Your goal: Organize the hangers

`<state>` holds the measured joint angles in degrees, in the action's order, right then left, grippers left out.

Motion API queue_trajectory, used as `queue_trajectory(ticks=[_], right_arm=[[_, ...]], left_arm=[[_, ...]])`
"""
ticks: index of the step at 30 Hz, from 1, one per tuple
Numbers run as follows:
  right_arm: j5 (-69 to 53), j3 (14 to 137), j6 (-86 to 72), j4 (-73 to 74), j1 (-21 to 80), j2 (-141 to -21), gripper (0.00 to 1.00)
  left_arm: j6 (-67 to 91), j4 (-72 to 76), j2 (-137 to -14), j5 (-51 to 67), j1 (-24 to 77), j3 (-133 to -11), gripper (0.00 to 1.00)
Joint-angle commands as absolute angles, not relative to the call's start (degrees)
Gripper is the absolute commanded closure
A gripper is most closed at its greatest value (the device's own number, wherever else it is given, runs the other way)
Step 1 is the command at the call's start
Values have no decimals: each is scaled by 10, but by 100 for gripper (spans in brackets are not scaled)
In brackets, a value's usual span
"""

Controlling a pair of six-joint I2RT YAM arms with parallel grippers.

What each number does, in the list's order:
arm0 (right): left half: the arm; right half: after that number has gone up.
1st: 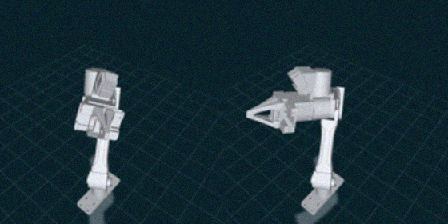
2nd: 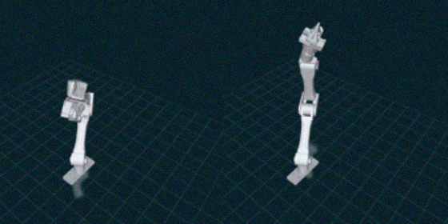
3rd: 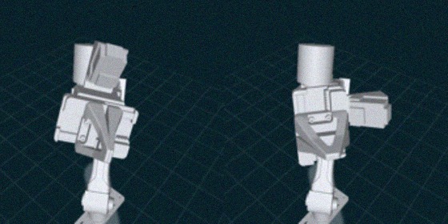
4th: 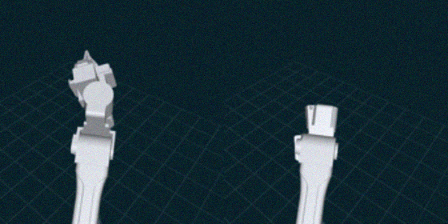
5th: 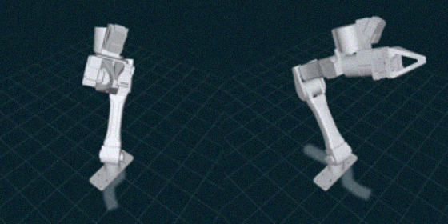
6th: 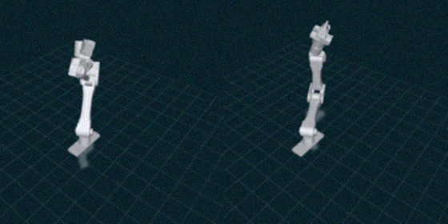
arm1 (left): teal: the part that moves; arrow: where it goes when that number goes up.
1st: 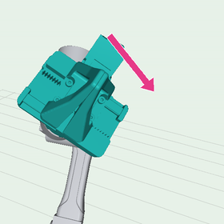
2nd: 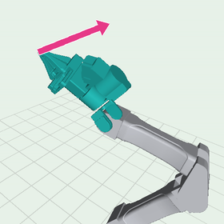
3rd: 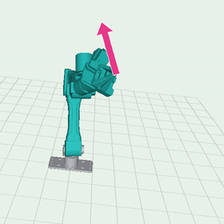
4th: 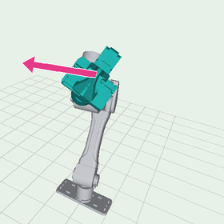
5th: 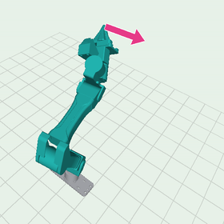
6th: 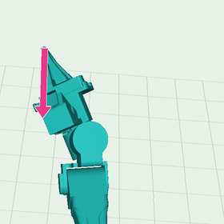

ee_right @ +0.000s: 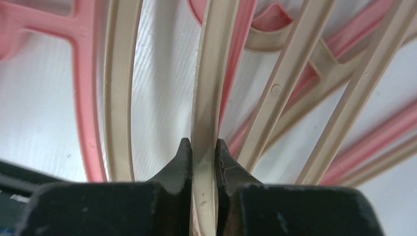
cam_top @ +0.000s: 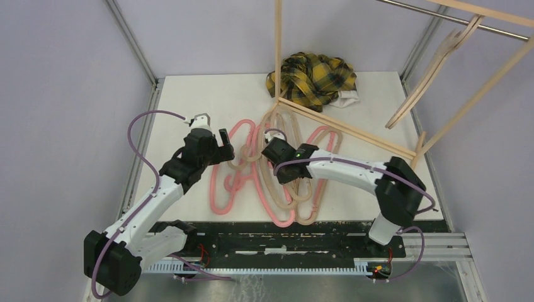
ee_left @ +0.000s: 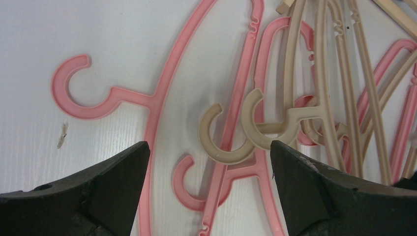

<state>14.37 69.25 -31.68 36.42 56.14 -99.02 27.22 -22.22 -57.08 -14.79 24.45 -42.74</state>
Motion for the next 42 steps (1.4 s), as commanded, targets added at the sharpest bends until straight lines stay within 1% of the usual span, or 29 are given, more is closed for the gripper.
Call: queue_trajectory(ticks=[1,9,15,19,22,29,35,42], right_arm=[[168,708,-313,384,563,-876,99],[198,694,-322,411,563,-838,99],[323,687,-381,383,562,-748,99],[408,730,-381,368,562,-710,99],[450,777,-355,346,546,-710,99],[383,890,-344,252,442,-750,99],[382,976,-338,213,392,-807,99],[386,999,-347,197,356,-827,99]], left_arm=[[278,-204,-556,-154,242,-434,1],[284,-199,-557,-142,242,-433,1],[281,-206,-548,-147,242,-435,1],[281,-206,-548,-141,242,-436,1],[281,-203,-548,-135,243,-439,1],[278,-203,-544,-134,242,-446,1],[274,-212,-532,-143,242,-442,1],[269,-218,-525,-151,242,-439,1]])
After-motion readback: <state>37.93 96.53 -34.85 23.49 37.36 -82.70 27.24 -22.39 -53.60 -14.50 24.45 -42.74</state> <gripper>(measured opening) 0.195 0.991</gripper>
